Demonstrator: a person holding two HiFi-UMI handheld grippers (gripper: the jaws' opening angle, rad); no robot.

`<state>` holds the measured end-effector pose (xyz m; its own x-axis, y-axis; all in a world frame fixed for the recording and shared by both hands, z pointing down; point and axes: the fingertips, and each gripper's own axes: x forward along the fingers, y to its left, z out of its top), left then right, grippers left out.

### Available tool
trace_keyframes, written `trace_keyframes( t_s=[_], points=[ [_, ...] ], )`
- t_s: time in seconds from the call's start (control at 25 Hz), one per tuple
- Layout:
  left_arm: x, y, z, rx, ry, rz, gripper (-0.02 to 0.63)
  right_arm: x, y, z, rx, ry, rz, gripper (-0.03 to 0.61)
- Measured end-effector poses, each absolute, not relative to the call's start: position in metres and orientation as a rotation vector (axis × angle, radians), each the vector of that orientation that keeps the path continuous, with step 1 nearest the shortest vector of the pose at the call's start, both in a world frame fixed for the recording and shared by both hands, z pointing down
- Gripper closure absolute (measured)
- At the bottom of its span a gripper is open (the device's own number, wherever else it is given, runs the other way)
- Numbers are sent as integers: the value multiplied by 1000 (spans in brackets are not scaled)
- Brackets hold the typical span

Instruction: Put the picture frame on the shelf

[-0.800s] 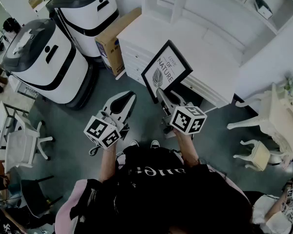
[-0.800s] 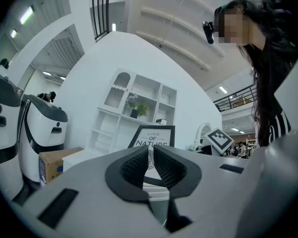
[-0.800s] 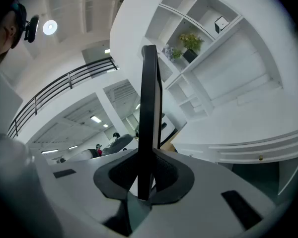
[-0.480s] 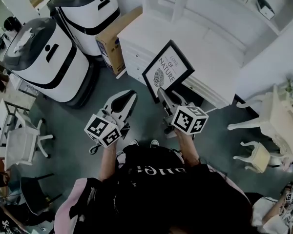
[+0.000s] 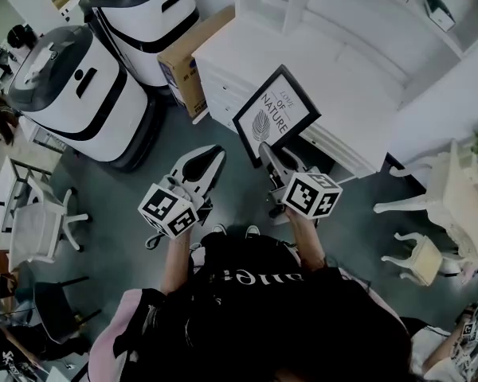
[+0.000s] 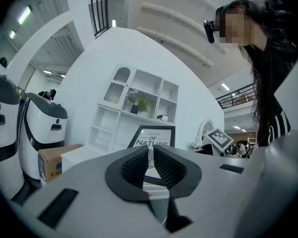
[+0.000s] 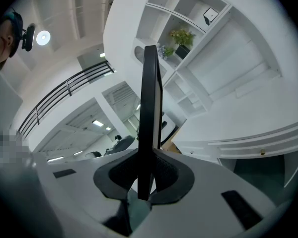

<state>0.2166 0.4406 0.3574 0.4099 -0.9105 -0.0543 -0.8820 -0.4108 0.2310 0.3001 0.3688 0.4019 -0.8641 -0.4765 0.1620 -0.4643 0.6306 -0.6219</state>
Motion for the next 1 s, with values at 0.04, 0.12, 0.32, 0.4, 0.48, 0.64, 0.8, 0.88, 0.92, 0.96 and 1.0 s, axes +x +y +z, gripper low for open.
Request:
trace_keyframes(
  t_s=[0.04, 0.12, 0.32, 0.4, 0.48, 0.64, 0.8, 0.88, 0.92, 0.96, 1.0],
  points=[
    [218, 439, 358, 2494, -1605, -252, 584, 302, 368, 403, -811, 2824, -1068, 488],
    [221, 437, 358, 2494, -1611, -246, 584, 305, 366, 405, -807, 2834, -1064, 488],
    [232, 434, 360, 2494, -1628, -237, 584, 313, 362, 410, -791, 2874, -1043, 488],
    [237, 432, 360, 2484, -1639, -235, 584, 315, 360, 411, -774, 2882, -1041, 488],
    [243, 430, 362, 2472, -1646, -227, 584, 318, 358, 413, -759, 2887, -1045, 488],
    [246, 430, 367, 2453, -1646, -217, 584, 316, 359, 417, -737, 2901, -1066, 488],
    [238, 427, 368, 2442, -1651, -213, 584, 308, 359, 421, -727, 2910, -1083, 488],
    [233, 424, 370, 2444, -1648, -211, 584, 302, 356, 424, -726, 2912, -1088, 488],
    [231, 422, 372, 2445, -1645, -210, 584, 299, 354, 426, -726, 2913, -1091, 488],
    [228, 420, 373, 2446, -1641, -211, 584, 295, 353, 427, -728, 2914, -1093, 488],
    [223, 418, 374, 2447, -1637, -213, 584, 291, 351, 428, -731, 2913, -1094, 488]
  ],
)
